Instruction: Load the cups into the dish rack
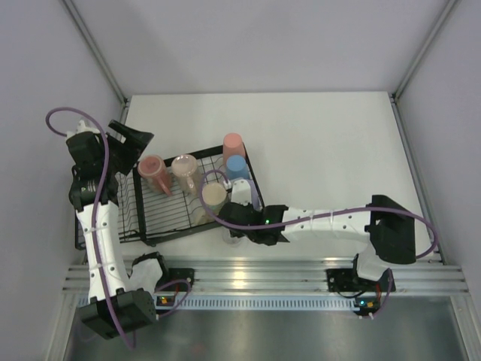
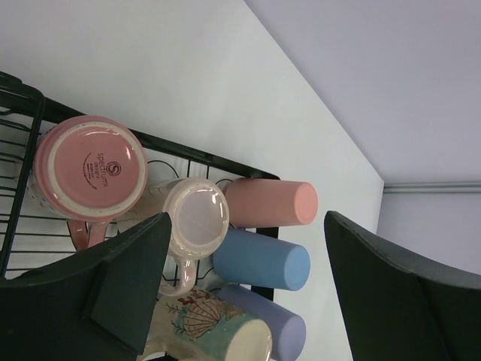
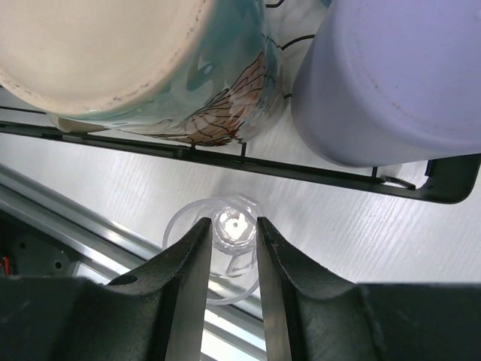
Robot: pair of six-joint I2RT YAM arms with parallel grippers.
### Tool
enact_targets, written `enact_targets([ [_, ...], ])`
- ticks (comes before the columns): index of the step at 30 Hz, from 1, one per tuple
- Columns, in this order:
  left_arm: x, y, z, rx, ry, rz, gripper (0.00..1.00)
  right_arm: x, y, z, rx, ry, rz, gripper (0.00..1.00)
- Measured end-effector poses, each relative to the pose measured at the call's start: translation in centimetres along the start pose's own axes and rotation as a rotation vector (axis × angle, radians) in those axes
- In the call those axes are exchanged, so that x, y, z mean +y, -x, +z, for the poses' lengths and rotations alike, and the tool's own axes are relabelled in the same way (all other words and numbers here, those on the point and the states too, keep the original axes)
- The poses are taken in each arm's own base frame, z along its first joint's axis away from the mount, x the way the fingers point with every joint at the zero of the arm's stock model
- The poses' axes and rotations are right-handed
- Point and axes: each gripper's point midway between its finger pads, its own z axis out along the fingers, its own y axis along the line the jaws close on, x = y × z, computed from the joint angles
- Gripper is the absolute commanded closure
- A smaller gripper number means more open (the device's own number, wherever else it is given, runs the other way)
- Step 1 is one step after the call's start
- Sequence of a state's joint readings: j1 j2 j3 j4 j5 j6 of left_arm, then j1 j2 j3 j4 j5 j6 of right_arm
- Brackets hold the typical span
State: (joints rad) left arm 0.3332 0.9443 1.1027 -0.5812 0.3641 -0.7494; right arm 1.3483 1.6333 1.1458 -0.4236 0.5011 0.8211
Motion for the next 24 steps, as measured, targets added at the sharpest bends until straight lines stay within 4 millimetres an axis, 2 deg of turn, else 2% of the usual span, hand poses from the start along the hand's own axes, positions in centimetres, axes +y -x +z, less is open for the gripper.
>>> enact_targets([
  [10, -0.3, -0.1, 0.0, 0.005, -0.014, -0.002, 0.12, -0.7, -1.1, 1.2, 0.018, -0.044, -0.036, 0.7],
  [16, -0.6, -0.2, -0.1, 0.017, -0.032, -0.001, 0.12, -1.2, -1.8, 1.5, 0.033, -0.055, -0.046, 0.75],
  [20, -1.2, -0.2, -0.4, 0.011, -0.057, 0.006, 0.12, -1.3, -2.0, 1.6, 0.038, -0.059, -0.051, 0.84],
  [23, -2.2, 0.0, -1.0, 0.002, -0.105, 0.023, 0.12, -1.5, -2.3, 1.7, 0.044, -0.06, -0.06, 1.0],
  [24, -2.6, 0.0, -1.2, 0.001, -0.124, 0.03, 0.12, -1.6, -2.4, 1.7, 0.046, -0.063, -0.062, 1.0],
])
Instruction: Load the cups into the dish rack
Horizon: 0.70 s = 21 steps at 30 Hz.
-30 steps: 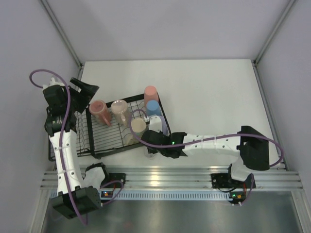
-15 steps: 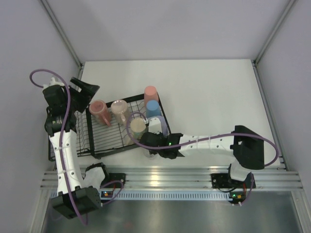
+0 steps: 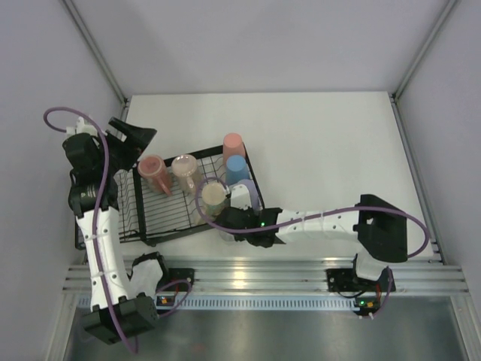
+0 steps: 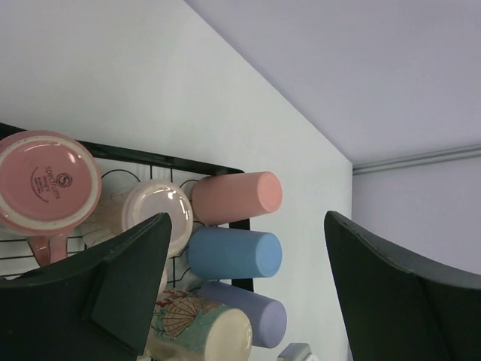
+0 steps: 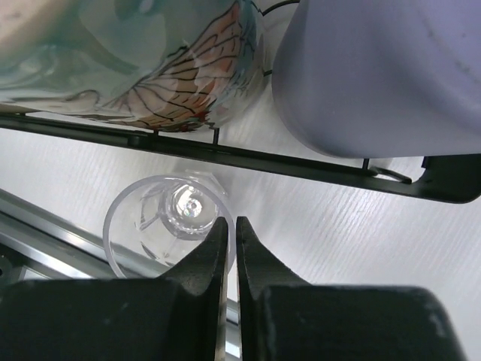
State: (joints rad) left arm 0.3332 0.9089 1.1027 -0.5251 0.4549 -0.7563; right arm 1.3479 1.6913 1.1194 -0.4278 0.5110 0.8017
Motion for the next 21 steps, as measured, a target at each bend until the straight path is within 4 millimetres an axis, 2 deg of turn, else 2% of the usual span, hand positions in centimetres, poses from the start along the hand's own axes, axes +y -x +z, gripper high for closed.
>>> enact_targets([
  [5, -1.8, -0.3, -0.5, 0.023, -0.089, 0.024, 0.13, -0.1, 0.2, -0.5, 0.002, 0.01, -0.015, 1.0],
  [9, -3.1, -1.0, -0.5, 0.079, -0.165, 0.021, 0.15, 0.1, 2.0, -3.5, -0.026, 0.075, -0.011, 1.0],
  [14, -4.5, -1.4, -0.4, 0.133, -0.245, -0.018, 0.15, -0.1, 7.0, -9.0, -0.142, 0.21, 0.054, 1.0],
  [15, -5.2, -1.4, -0.6, 0.141, -0.278, -0.033, 0.15, -0.8, 9.6, -10.7, -0.207, 0.255, 0.098, 1.0],
  [17, -6.3, -1.3, -0.8, 0.149, -0.339, -0.056, 0.14, -1.4, 11.4, -11.0, -0.228, 0.345, 0.151, 1.0],
  [21, -7.7, -2.1, -0.9, 0.189, -0.441, -0.103, 0.14, -7.5, 17.9, -10.6, -0.363, 0.371, 0.308, 1.0],
])
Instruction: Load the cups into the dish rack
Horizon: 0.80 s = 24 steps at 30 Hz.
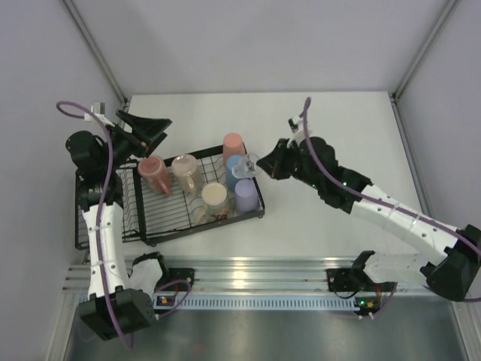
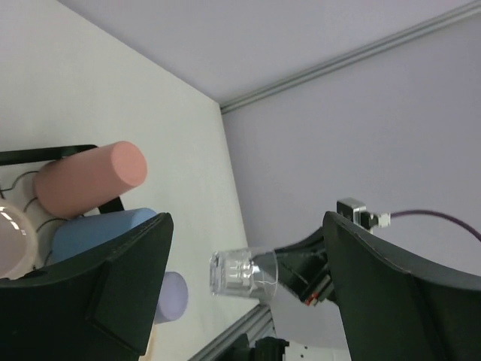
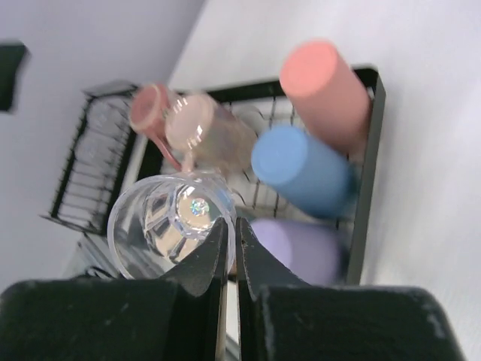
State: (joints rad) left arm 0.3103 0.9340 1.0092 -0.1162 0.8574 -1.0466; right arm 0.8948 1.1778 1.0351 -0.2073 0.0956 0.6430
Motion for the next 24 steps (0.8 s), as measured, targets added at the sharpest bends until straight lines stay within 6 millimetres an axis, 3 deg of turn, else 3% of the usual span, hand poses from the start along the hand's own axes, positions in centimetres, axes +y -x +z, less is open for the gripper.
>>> enact_targets([
  [2, -0.7, -0.8, 0.5, 0.03, -0.051, -0.02, 0.14, -0.1, 3.4, -0.1, -0.087, 0.054, 0.029, 1.0],
  [4, -1.7, -1.8, 1.1, 0.07, -0.095, -0.033, 0.14, 1.1, 5.9, -0.7, -0.15, 0.146, 0.049, 1.0],
  [10, -4.8, -5.1, 3.0, 0.19, -0.214, -0.046, 0.14, 3.8, 10.5, -2.5, -0.254, 0.353, 0.085, 1.0],
  [15, -7.5, -6.3, 3.9, 0.225, -0.315, -0.064, 0.11, 6.4, 12.7, -3.7, -0.301, 0.528, 0.105, 1.0],
  [18, -9.1, -8.1, 4.5, 0.271, -0.372, -0.078, 0.11, 7.9, 13.6, -4.4, -0.326, 0.626, 0.114, 1.0],
  [24, -12.8, -10.6, 4.7, 0.32, -0.503, -0.098, 0.11, 9.0, 14.3, -4.7, -0.339, 0.717, 0.133, 1.0],
])
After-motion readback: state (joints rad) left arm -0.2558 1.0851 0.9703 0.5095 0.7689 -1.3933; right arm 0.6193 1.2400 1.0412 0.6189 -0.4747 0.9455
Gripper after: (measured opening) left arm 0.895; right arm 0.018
